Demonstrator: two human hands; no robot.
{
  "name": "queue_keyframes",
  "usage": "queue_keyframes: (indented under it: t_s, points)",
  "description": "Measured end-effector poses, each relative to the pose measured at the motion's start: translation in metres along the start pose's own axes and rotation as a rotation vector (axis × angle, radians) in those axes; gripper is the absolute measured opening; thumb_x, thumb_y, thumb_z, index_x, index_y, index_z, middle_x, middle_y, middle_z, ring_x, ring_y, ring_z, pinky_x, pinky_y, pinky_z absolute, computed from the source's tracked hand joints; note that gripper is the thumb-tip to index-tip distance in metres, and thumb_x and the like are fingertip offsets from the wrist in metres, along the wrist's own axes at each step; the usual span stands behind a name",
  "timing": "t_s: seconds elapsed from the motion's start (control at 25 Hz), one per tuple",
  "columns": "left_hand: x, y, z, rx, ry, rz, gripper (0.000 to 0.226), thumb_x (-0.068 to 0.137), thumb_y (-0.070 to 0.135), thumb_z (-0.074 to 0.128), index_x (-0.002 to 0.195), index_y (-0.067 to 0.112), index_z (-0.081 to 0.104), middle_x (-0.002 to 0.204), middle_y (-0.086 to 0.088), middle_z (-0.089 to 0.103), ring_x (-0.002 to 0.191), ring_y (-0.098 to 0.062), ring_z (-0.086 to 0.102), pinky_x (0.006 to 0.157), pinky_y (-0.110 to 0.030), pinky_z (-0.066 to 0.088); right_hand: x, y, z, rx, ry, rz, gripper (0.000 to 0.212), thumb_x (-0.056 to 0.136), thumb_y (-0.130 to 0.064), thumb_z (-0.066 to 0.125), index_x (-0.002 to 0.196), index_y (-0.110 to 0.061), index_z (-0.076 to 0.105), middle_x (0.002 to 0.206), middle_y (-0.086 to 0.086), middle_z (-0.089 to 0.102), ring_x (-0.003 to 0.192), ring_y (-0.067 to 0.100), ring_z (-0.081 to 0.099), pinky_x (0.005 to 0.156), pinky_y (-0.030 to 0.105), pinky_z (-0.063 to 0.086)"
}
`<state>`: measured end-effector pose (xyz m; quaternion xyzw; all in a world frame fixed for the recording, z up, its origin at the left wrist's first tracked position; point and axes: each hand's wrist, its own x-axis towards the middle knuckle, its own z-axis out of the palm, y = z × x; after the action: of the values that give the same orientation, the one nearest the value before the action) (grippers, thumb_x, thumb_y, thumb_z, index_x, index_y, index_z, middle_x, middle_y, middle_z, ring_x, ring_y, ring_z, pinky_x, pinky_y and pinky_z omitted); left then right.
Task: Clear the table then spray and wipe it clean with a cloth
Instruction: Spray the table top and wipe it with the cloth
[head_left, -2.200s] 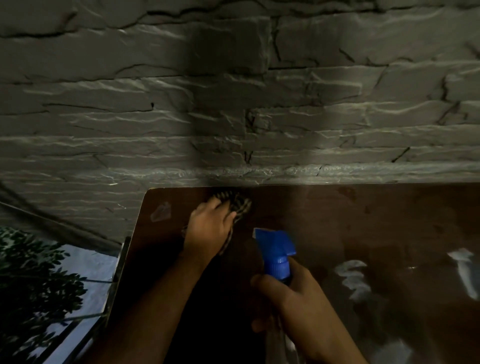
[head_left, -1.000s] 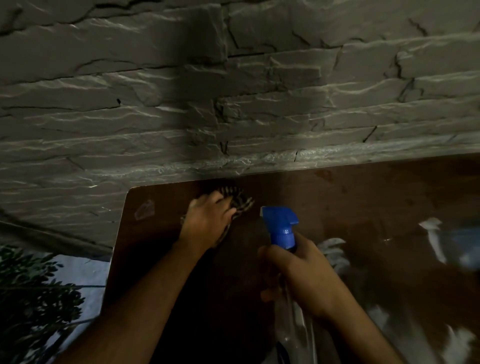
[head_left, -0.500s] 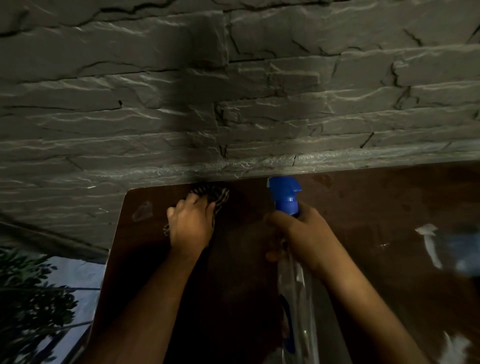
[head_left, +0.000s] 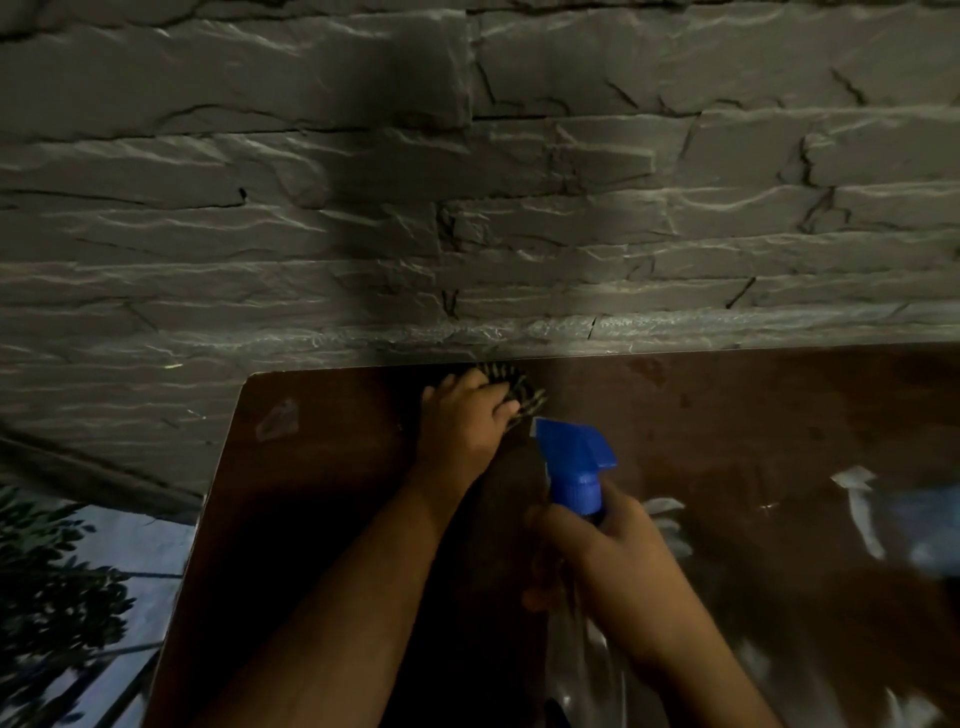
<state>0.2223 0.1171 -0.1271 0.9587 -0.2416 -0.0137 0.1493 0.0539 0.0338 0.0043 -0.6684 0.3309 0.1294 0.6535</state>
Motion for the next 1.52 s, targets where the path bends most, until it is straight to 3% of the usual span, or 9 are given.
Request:
queue_keyframes:
  t_s: [0.08, 0.24, 0.44, 0.68, 0.88, 1.0, 1.12, 1.24, 1.52]
  points:
    - [-0.010, -0.015, -0.001, 0.031, 0.001, 0.045, 0.032, 0.096, 0.041, 0.046, 0.119, 0.025, 0.063, 0.117, 0.000, 0.059, 0.104, -0.022, 0.053, 0.084, -0.037, 0.034, -0.006, 0.002, -0.002, 0.020, -0.019, 0.028, 0.013, 0.081, -0.023, 0.070, 0.092, -0.024, 0.064, 0.065, 0.003, 0.071, 0.061, 0.025, 0.070, 0.073, 0.057, 0.060]
    - [0.027, 0.002, -0.003, 0.062, -0.021, -0.205, 0.033, 0.100, 0.040, 0.039, 0.113, 0.022, 0.063, 0.119, -0.002, 0.056, 0.106, -0.022, 0.052, 0.088, -0.038, 0.036, -0.006, 0.000, -0.009, 0.050, -0.021, 0.012, 0.012, 0.078, -0.027, 0.072, 0.088, -0.027, 0.065, 0.063, 0.000, 0.069, 0.059, 0.020, 0.069, 0.070, 0.052, 0.062]
    - [-0.019, 0.006, 0.001, 0.019, -0.062, 0.105, 0.033, 0.096, 0.041, 0.045, 0.119, 0.025, 0.063, 0.116, 0.003, 0.058, 0.101, -0.020, 0.054, 0.080, -0.035, 0.037, -0.009, 0.001, -0.012, 0.070, -0.026, 0.045, 0.017, 0.083, -0.016, 0.070, 0.097, -0.022, 0.062, 0.068, 0.005, 0.068, 0.059, 0.019, 0.067, 0.066, 0.045, 0.063]
    - [0.023, 0.014, 0.012, 0.028, -0.019, -0.157, 0.034, 0.098, 0.039, 0.042, 0.116, 0.022, 0.064, 0.121, -0.004, 0.057, 0.105, -0.026, 0.055, 0.089, -0.040, 0.042, -0.011, 0.009, -0.019, 0.103, 0.016, 0.050, 0.014, 0.077, -0.019, 0.073, 0.084, -0.028, 0.066, 0.063, 0.002, 0.067, 0.063, 0.026, 0.068, 0.068, 0.057, 0.061]
    - [-0.023, -0.007, 0.008, 0.036, -0.003, 0.226, 0.024, 0.092, 0.035, 0.055, 0.110, 0.023, 0.067, 0.106, 0.001, 0.060, 0.091, -0.023, 0.058, 0.076, -0.037, 0.044, -0.016, 0.013, -0.015, 0.099, -0.003, 0.068, 0.020, 0.082, -0.012, 0.071, 0.096, -0.022, 0.061, 0.062, 0.002, 0.066, 0.061, 0.024, 0.066, 0.070, 0.058, 0.060]
    - [-0.021, -0.052, -0.005, 0.080, 0.025, 0.059, 0.031, 0.096, 0.038, 0.045, 0.113, 0.023, 0.066, 0.110, 0.000, 0.062, 0.094, -0.024, 0.059, 0.078, -0.037, 0.041, -0.021, 0.012, -0.020, 0.072, 0.000, 0.065, 0.016, 0.083, -0.017, 0.070, 0.096, -0.021, 0.062, 0.067, 0.006, 0.066, 0.061, 0.024, 0.066, 0.070, 0.057, 0.060]
    - [0.010, -0.036, -0.005, 0.048, -0.026, -0.097, 0.032, 0.097, 0.039, 0.043, 0.117, 0.024, 0.063, 0.116, -0.003, 0.058, 0.102, -0.025, 0.055, 0.083, -0.038, 0.037, -0.025, 0.009, -0.022, 0.082, 0.010, 0.050, 0.010, 0.085, -0.015, 0.067, 0.093, -0.017, 0.062, 0.066, 0.008, 0.061, 0.058, 0.020, 0.061, 0.060, 0.042, 0.062]
    - [-0.021, -0.020, -0.004, 0.017, -0.081, 0.128, 0.030, 0.097, 0.038, 0.046, 0.119, 0.025, 0.063, 0.113, 0.002, 0.057, 0.100, -0.021, 0.055, 0.084, -0.038, 0.037, -0.029, 0.008, -0.020, 0.055, 0.000, 0.049, 0.008, 0.086, -0.014, 0.065, 0.091, -0.015, 0.060, 0.065, 0.009, 0.060, 0.056, 0.019, 0.060, 0.053, 0.026, 0.054]
    - [-0.003, -0.031, -0.002, -0.011, -0.015, -0.020, 0.035, 0.096, 0.041, 0.044, 0.119, 0.024, 0.064, 0.114, 0.001, 0.059, 0.102, -0.021, 0.055, 0.085, -0.038, 0.037, -0.041, 0.034, -0.010, -0.200, 0.058, 0.117, 0.042, 0.053, -0.055, 0.060, 0.081, -0.025, 0.064, 0.063, 0.001, 0.067, 0.062, 0.022, 0.063, 0.075, 0.054, 0.056]
